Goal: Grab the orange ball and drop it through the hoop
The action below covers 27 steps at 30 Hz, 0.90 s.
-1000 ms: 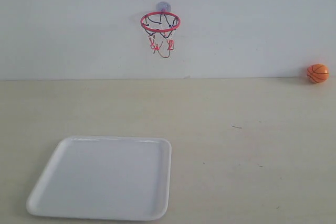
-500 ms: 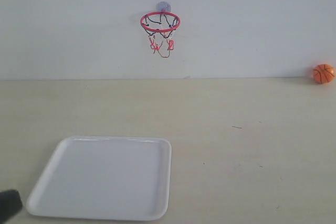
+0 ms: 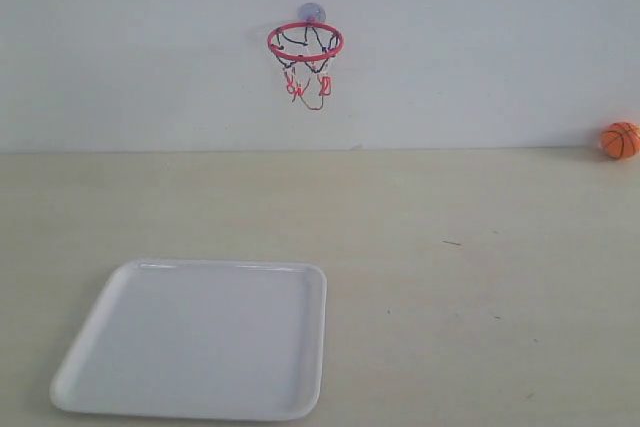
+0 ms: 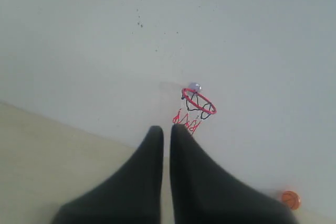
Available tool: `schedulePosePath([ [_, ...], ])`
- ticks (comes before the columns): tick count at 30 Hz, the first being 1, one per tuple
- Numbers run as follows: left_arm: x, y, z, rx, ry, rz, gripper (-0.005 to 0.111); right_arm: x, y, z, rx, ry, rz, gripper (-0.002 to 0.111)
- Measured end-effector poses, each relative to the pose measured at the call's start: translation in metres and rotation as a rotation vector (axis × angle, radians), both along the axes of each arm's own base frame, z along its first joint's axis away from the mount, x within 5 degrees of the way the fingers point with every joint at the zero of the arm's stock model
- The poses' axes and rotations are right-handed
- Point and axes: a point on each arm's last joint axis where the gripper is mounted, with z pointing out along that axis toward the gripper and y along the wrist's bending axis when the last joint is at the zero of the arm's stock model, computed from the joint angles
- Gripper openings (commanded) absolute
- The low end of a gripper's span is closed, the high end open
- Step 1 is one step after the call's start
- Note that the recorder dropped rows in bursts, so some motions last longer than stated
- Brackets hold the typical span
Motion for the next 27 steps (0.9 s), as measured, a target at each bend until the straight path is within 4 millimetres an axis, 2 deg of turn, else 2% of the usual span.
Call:
schedulePosePath([
  [2, 0.0, 0.0, 0.0, 0.122, 0.013, 0.019, 0.004, 0.0, 0.0, 0.0, 0.0, 0.0, 0.0, 0.0],
  [5, 0.001, 0.005, -0.006, 0.135, 0.086, 0.067, 0.004, 0.0, 0.0, 0.0, 0.0, 0.0, 0.0, 0.0],
  [8, 0.004, 0.011, -0.033, 0.122, 0.241, 0.122, 0.004, 0.0, 0.0, 0.0, 0.0, 0.0, 0.0, 0.0],
  [11, 0.003, 0.009, -0.046, 0.102, 0.341, 0.105, 0.004, 0.0, 0.0, 0.0, 0.0, 0.0, 0.0, 0.0],
  [18, 0.003, 0.007, -0.047, 0.311, 0.323, 0.073, 0.004, 0.0, 0.0, 0.0, 0.0, 0.0, 0.0, 0.0],
  [27, 0.003, 0.007, -0.047, 0.348, 0.318, 0.072, 0.004, 0.0, 0.0, 0.0, 0.0, 0.0, 0.0, 0.0],
])
